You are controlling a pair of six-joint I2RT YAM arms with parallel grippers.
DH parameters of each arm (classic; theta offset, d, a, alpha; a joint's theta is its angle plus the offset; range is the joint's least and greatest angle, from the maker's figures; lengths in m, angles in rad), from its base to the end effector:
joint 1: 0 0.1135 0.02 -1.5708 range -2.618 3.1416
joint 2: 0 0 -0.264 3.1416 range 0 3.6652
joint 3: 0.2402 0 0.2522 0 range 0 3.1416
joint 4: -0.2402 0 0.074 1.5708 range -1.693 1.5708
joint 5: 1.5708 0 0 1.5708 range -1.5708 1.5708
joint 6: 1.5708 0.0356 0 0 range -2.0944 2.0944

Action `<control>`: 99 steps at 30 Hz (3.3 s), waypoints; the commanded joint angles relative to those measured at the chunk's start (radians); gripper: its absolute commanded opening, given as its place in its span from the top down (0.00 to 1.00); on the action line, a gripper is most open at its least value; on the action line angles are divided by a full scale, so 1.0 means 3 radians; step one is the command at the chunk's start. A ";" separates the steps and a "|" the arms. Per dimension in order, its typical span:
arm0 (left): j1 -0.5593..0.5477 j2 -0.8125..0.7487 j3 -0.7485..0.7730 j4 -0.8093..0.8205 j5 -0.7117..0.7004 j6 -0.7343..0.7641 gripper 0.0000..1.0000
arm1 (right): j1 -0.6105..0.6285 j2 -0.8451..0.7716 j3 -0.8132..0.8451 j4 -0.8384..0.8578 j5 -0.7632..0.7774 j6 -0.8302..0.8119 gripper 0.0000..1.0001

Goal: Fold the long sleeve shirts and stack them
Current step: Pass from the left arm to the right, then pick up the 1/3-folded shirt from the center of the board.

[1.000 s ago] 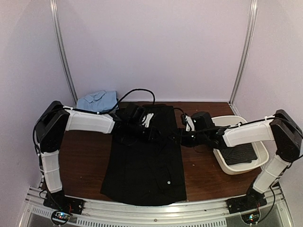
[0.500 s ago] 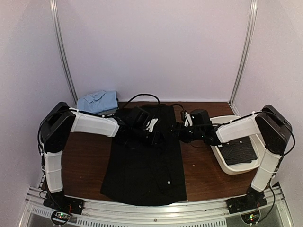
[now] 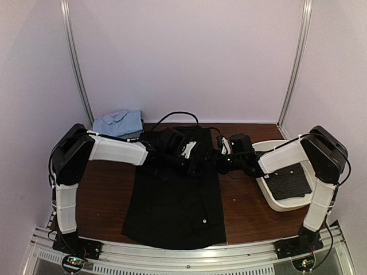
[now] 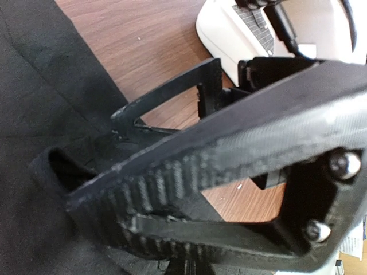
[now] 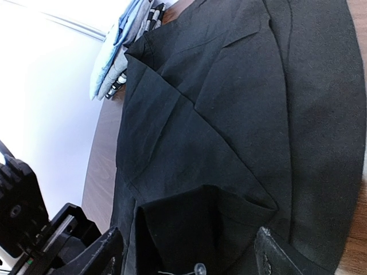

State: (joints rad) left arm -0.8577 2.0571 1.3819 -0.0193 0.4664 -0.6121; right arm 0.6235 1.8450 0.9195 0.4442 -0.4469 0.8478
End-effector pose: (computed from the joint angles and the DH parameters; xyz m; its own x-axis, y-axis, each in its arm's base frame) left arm 0.2845 -0.3534 0.1729 -0.8607 0.2106 -0.4635 0.4973 0.5425 -0.6770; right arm 0.3002 0.2348 0.1589 -0.8767 0.2024 -0.4365 -0.2723 0.5391 0.7970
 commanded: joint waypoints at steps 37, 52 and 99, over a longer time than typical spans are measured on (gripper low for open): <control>-0.0093 0.0332 0.0354 -0.0111 0.0238 0.0123 1.00 | -0.0051 -0.0197 -0.0396 0.0373 -0.0058 -0.0020 0.21; -0.0093 0.0332 0.0423 -0.0160 0.0220 0.0153 1.00 | -0.0003 -0.0133 -0.0145 -0.0248 0.0076 -0.0522 0.38; 0.0004 -0.2716 -0.2236 -0.2311 -0.1265 -0.1518 0.63 | 0.0013 -0.0541 0.1089 -0.1151 0.0013 -0.1100 1.00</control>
State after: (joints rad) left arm -0.8207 1.3239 0.7982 -0.6964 0.0677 -0.9199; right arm 0.6235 1.7123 1.1950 0.1287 -0.4191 0.5488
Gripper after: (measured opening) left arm 0.368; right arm 0.018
